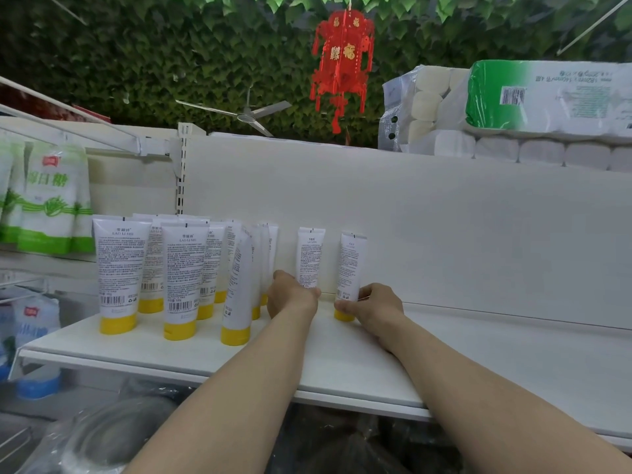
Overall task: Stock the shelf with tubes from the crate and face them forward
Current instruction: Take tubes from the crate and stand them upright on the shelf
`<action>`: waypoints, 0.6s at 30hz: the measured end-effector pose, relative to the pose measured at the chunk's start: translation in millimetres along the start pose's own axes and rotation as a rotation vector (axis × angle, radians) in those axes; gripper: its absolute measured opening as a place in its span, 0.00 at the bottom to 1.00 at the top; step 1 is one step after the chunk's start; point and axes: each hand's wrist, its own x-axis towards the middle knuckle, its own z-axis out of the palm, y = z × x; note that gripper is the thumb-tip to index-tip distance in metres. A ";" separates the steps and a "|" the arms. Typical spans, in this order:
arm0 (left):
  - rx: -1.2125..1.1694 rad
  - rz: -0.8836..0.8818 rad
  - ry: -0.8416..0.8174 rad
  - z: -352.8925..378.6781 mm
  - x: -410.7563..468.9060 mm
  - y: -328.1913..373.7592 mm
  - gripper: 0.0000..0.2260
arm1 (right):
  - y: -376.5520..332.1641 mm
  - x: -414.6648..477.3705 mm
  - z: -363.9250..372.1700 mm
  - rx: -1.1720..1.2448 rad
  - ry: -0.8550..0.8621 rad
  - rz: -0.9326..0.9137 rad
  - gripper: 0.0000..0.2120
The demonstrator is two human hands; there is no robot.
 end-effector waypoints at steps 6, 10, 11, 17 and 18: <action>0.007 -0.005 0.007 0.9 -0.2 0.3 0.22 | 0.1 -1.2 -0.8 -0.001 0.006 0.012 0.17; 0.012 -0.007 0.010 2.0 0.9 0.7 0.23 | -0.8 -1.5 -0.8 -0.004 0.011 0.013 0.17; 0.012 -0.009 0.009 2.2 1.2 0.8 0.23 | -0.8 -1.9 -0.5 -0.006 0.014 0.012 0.17; 0.035 0.011 0.036 4.0 -2.5 3.0 0.32 | -0.8 -6.2 -0.8 -0.038 0.014 -0.005 0.20; 0.047 0.049 0.061 4.3 -4.3 3.2 0.34 | -0.7 -8.0 -1.4 -0.037 0.009 -0.014 0.22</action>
